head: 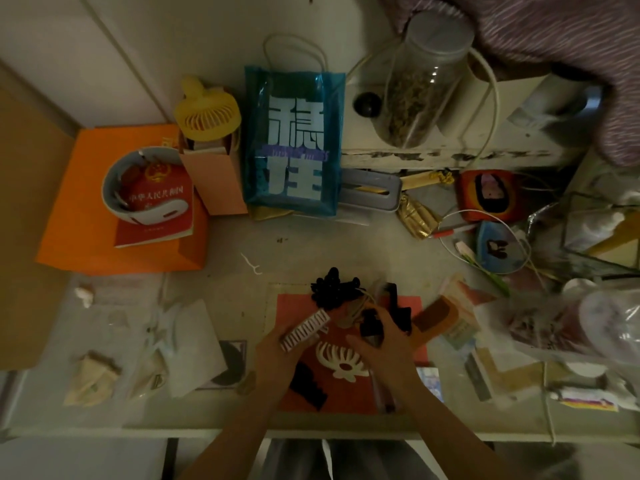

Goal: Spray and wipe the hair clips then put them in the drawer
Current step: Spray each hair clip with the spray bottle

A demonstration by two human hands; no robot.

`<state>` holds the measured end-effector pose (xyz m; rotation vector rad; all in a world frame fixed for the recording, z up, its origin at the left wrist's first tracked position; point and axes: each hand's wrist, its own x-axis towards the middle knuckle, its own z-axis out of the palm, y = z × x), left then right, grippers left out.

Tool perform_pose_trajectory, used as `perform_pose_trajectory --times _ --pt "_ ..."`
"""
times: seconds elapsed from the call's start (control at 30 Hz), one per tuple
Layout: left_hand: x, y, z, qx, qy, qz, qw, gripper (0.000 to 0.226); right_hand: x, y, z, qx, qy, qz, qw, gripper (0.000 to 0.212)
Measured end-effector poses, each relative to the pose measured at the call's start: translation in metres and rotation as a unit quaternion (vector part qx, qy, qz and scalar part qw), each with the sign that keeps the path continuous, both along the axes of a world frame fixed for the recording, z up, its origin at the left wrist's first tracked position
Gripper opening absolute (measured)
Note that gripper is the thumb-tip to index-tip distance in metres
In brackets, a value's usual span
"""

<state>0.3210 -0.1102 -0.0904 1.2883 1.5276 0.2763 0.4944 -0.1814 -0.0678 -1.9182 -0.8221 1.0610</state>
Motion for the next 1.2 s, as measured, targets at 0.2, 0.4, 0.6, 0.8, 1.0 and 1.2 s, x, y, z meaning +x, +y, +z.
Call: perform_pose_trajectory --times 0.2,0.4,0.6,0.8,1.0,1.2 --pt "-0.004 0.006 0.019 0.072 -0.030 0.029 0.997 0.035 -0.003 0.008 0.013 0.030 0.035 -0.011 0.999 0.048" --pt "-0.003 0.029 0.071 0.114 -0.114 0.064 0.985 0.034 -0.003 0.029 0.044 0.081 0.048 -0.015 0.995 0.052" --pt "-0.005 0.058 0.128 0.152 -0.163 0.051 0.974 0.030 -0.004 0.056 0.095 0.157 0.029 -0.012 0.987 0.053" --pt "-0.006 0.073 0.193 0.221 -0.236 -0.012 0.946 0.024 -0.008 0.079 0.150 0.231 0.043 -0.016 0.972 0.056" --pt "-0.007 0.087 0.254 0.250 -0.298 0.002 0.921 0.033 -0.008 0.094 0.212 0.311 0.047 -0.002 0.949 0.059" --pt "-0.002 0.097 0.316 0.272 -0.379 0.009 0.885 0.031 -0.007 0.104 0.280 0.392 -0.013 0.001 0.920 0.062"
